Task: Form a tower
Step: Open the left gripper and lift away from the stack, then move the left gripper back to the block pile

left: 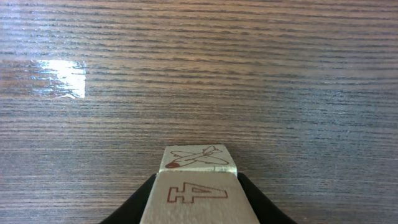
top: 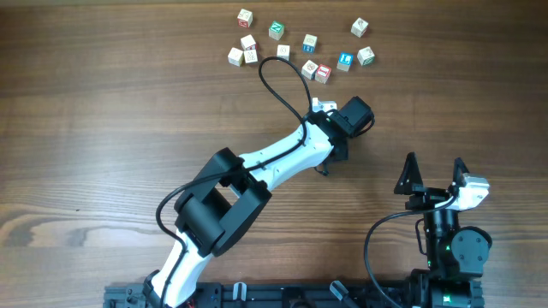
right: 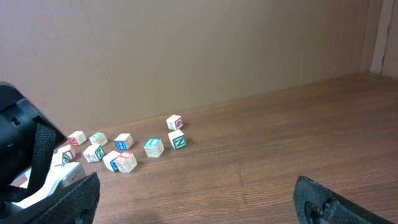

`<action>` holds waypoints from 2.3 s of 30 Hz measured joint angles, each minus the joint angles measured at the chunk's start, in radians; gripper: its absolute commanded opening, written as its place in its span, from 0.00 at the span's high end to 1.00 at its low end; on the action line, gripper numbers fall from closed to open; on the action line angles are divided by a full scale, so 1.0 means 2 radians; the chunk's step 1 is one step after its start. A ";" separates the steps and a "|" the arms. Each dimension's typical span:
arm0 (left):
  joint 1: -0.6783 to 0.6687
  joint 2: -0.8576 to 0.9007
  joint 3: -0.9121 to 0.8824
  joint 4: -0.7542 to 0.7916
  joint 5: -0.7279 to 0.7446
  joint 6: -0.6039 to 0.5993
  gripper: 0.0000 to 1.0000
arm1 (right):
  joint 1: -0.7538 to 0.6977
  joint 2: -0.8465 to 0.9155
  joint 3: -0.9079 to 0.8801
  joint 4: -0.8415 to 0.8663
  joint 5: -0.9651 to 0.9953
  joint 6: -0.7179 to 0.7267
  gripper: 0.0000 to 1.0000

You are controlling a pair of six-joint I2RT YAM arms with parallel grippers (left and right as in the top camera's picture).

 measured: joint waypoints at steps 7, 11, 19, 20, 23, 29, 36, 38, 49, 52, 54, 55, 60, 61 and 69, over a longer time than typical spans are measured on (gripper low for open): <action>0.000 0.000 0.000 0.000 0.000 0.000 0.74 | 0.000 0.000 0.000 0.000 0.000 0.000 0.00; 0.000 0.000 0.000 0.000 0.000 0.000 0.75 | 0.000 0.000 0.000 0.000 0.000 0.000 0.00; 0.008 0.000 0.000 0.003 0.010 0.056 0.64 | 0.000 0.000 0.000 0.000 0.000 0.000 0.00; 0.008 0.000 0.000 0.002 0.010 0.059 0.64 | 0.000 0.000 0.000 0.000 0.000 0.000 0.00; 0.008 0.000 0.000 0.002 0.010 0.061 0.58 | 0.000 0.000 0.000 0.000 0.000 0.000 0.00; 0.009 0.000 0.000 0.002 0.012 0.064 0.48 | 0.000 0.000 0.000 0.000 0.000 0.000 0.00; 0.009 0.000 0.000 0.002 0.012 0.066 0.37 | 0.000 0.000 0.000 0.000 0.000 0.000 0.00; 0.009 0.000 0.000 -0.002 0.012 0.076 0.35 | 0.000 0.000 0.000 0.000 0.000 0.000 0.00; 0.009 -0.102 0.046 0.001 0.013 0.128 0.11 | 0.000 0.000 0.000 0.000 0.000 0.000 0.00; 0.010 -0.111 0.054 0.011 -0.003 0.150 0.00 | 0.000 0.000 0.000 0.000 0.000 0.000 0.00; 0.015 -0.113 0.054 0.015 -0.017 0.171 0.00 | 0.000 0.000 0.000 0.000 0.000 0.000 0.00; 0.019 -0.113 0.054 0.015 -0.023 0.180 0.00 | 0.000 0.000 0.000 0.000 0.000 0.000 0.00; 0.056 -0.113 0.054 0.019 -0.046 0.201 0.00 | 0.000 0.000 0.000 0.000 0.000 0.000 0.00; 0.069 -0.114 0.054 0.019 -0.048 0.202 0.00 | 0.000 0.000 0.000 0.000 0.000 0.000 0.00; 0.154 -0.152 0.055 0.040 -0.051 0.206 0.00 | 0.000 0.000 0.000 0.000 0.000 0.000 0.00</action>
